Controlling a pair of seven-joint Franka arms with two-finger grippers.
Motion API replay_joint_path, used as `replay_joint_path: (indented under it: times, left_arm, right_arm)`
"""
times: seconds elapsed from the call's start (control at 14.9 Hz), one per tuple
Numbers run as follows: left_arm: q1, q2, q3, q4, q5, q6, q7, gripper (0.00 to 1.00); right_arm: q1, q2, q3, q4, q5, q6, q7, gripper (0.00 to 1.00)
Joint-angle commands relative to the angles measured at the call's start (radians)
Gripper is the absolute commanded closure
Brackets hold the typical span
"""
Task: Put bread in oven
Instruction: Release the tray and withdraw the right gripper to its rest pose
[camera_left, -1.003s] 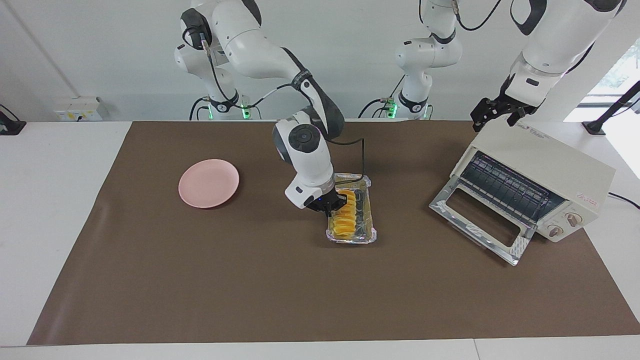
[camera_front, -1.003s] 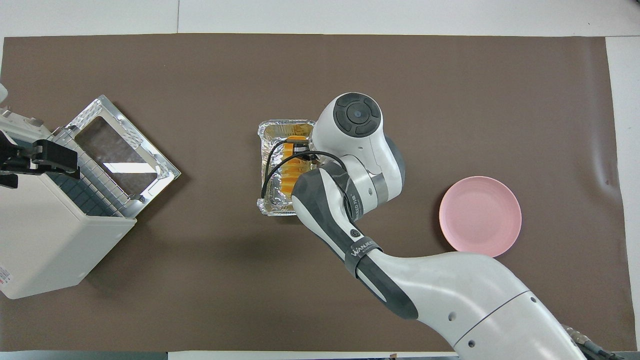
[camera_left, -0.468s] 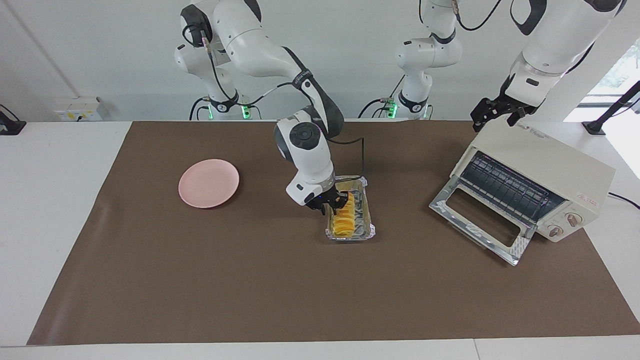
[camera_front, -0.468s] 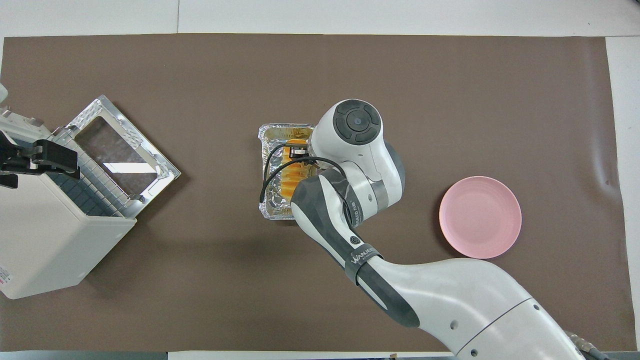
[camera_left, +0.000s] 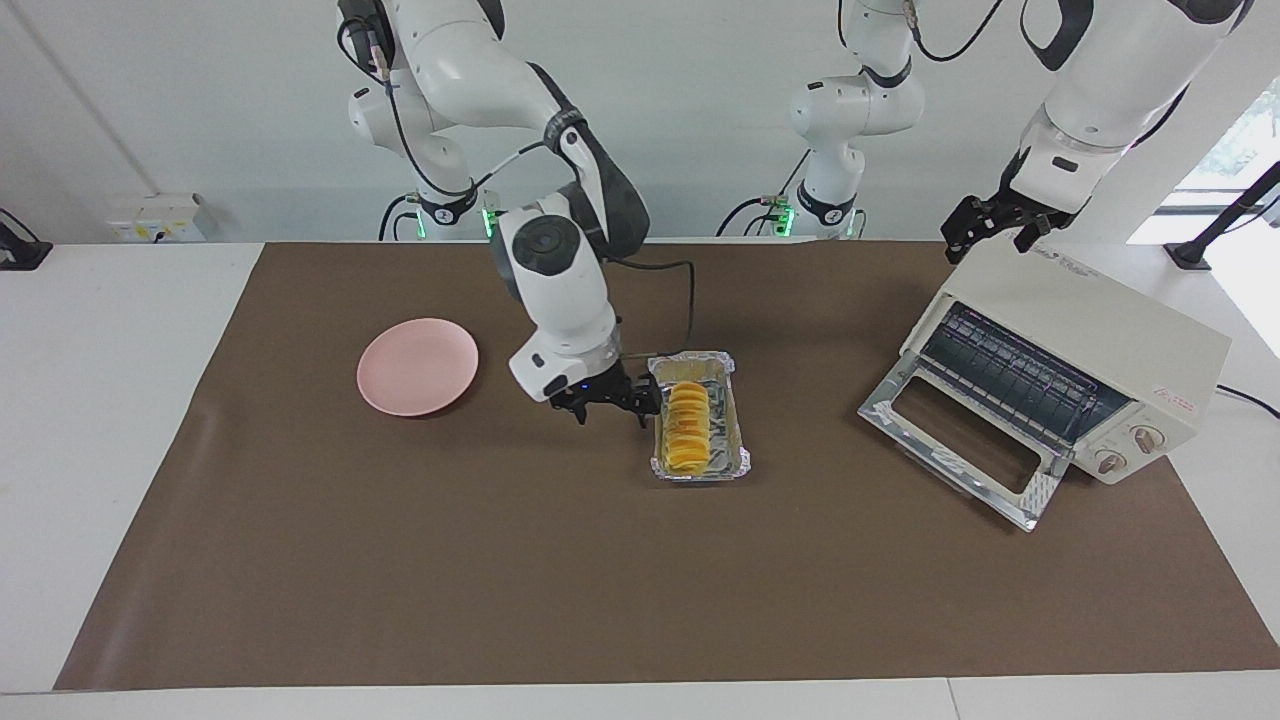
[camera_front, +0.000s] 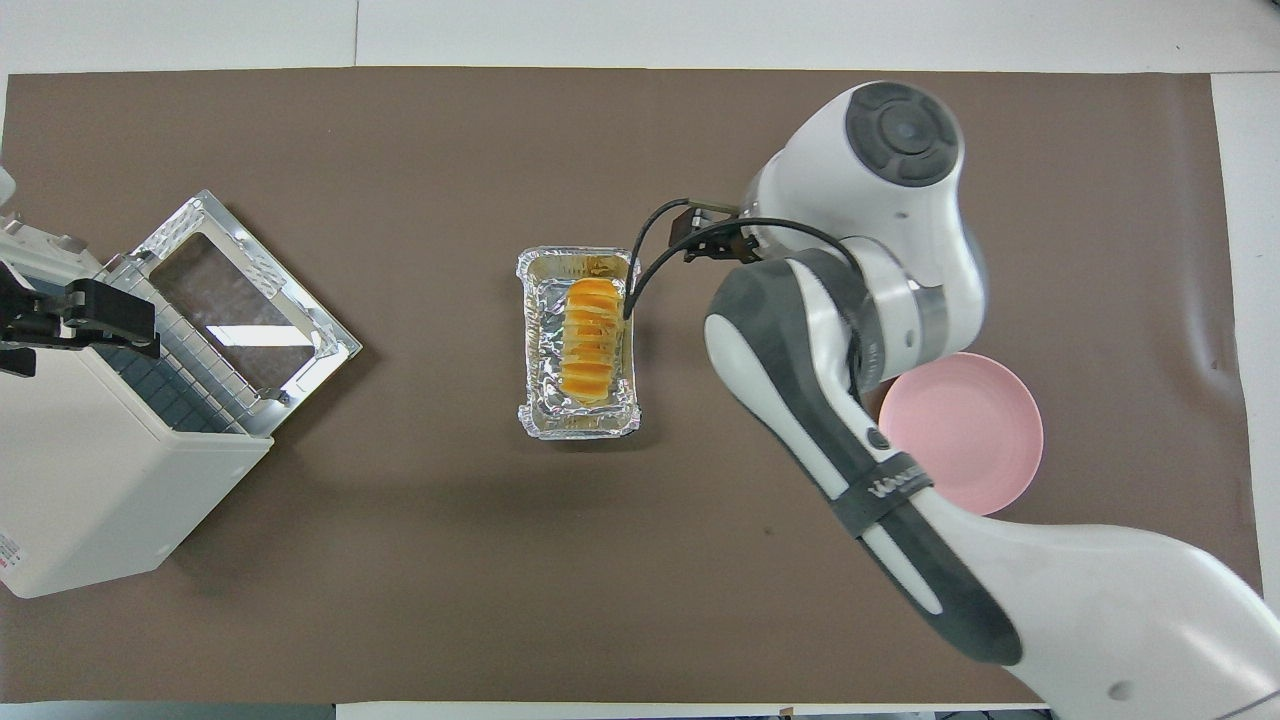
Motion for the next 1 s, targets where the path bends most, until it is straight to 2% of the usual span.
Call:
replay_joint_path:
  times: [0.0,0.2,0.4,0.6,0.94]
  left_arm:
    - [0.009,-0.015,-0.001,-0.013,-0.019,-0.011,0.01,0.0]
    - [0.009,-0.015,-0.001,-0.013,-0.019,-0.011,0.01,0.0]
    - [0.009,-0.015,-0.001,-0.013,-0.018,-0.011,0.01,0.0]
    - [0.009,-0.015,-0.001,-0.013,-0.019,-0.007,0.014,0.0]
    - [-0.044,-0.021,-0.03,-0.014,-0.019,-0.019,0.007,0.0]
  right_arm:
    - [-0.115,-0.07,0.007,-0.024,-0.029,-0.069,-0.199,0.0]
    - [-0.199,-0.121,0.007,-0.025,-0.121,-0.12,-0.356,0.0]
    - [-0.274,-0.17,0.006,-0.032,-0.123,-0.199,-0.43,0.0]
    - [-0.337,-0.234,0.004,-0.032,-0.161,-0.336,-0.597,0.0]
    - [-0.396,-0.388,0.009,-0.107,-0.184,-0.504,-0.62,0.0]
